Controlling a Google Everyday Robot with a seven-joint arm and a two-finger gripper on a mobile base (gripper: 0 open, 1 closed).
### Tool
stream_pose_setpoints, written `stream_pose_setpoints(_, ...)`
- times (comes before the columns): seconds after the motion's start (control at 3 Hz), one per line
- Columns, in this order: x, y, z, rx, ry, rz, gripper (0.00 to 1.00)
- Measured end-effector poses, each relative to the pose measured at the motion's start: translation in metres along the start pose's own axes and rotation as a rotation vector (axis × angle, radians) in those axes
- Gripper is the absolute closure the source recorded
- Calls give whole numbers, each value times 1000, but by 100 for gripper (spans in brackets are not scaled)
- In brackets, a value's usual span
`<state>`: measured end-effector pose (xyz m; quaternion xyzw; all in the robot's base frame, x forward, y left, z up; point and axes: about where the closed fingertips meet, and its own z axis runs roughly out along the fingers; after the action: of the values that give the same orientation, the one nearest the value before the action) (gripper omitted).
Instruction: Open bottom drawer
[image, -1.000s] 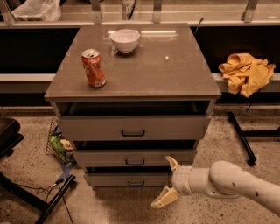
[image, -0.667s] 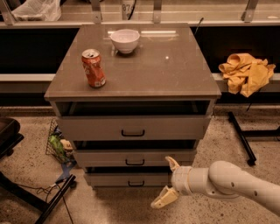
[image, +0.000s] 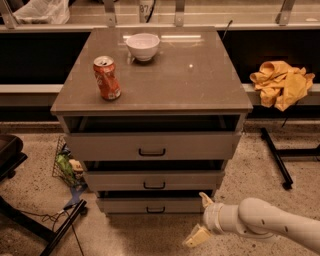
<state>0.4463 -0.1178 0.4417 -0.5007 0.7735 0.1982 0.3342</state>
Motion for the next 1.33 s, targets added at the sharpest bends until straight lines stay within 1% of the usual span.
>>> stream_pose_setpoints(0.33, 36, -10, 19, 12, 12, 7, 0)
stream_pose_setpoints(0.67, 43, -10, 26, 10, 10, 15, 0)
stream_pose_setpoints(1.0, 46, -12, 41, 4, -7, 16, 0)
stream_pose_setpoints(1.33, 62, -23, 95, -13, -54, 25, 0)
